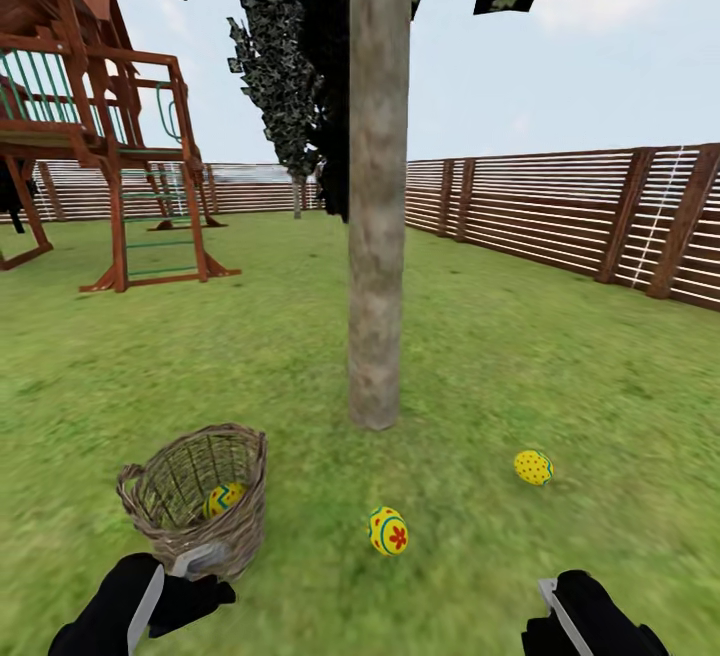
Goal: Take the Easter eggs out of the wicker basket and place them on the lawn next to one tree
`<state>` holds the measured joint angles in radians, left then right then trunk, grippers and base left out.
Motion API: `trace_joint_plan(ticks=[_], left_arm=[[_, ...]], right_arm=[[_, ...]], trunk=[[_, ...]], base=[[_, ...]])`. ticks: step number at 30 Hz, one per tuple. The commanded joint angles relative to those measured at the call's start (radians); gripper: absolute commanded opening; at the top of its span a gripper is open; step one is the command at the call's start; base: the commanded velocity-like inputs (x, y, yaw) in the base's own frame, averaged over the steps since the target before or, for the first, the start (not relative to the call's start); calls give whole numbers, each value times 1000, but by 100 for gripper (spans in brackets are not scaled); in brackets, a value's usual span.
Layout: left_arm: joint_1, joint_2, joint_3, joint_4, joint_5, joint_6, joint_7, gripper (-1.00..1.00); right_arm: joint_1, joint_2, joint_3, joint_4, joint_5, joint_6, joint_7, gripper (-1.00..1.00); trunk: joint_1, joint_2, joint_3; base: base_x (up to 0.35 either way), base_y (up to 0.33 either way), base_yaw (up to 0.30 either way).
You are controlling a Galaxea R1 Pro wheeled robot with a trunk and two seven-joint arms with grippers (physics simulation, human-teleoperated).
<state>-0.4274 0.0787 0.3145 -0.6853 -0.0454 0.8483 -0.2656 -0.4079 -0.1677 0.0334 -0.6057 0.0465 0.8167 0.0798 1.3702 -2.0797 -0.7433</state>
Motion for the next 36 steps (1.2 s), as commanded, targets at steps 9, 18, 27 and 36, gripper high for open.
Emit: trace_joint_plan(ticks=[9,18,27,36], left_arm=[[-1,0,4,-3,-5,3,-7,100],[-1,1,4,-5,-7,2,-5,100],[-1,0,2,-2,-8,1,-3,100],[-1,0,1,-1,-8,1,-3,100]], right_arm=[[0,-2,3,-2,5,6,6,100],[0,-3,2,-2,4,6,6,100],[0,-3,3,-2,1,5,9,100],[0,-1,4,-2,5,6,9,100]], trunk=[[-19,35,15],[-54,98,43],[-88,161,71],[-123,224,106]], base=[[0,346,0],[0,347,0],[0,348,-30],[0,348,-247]])
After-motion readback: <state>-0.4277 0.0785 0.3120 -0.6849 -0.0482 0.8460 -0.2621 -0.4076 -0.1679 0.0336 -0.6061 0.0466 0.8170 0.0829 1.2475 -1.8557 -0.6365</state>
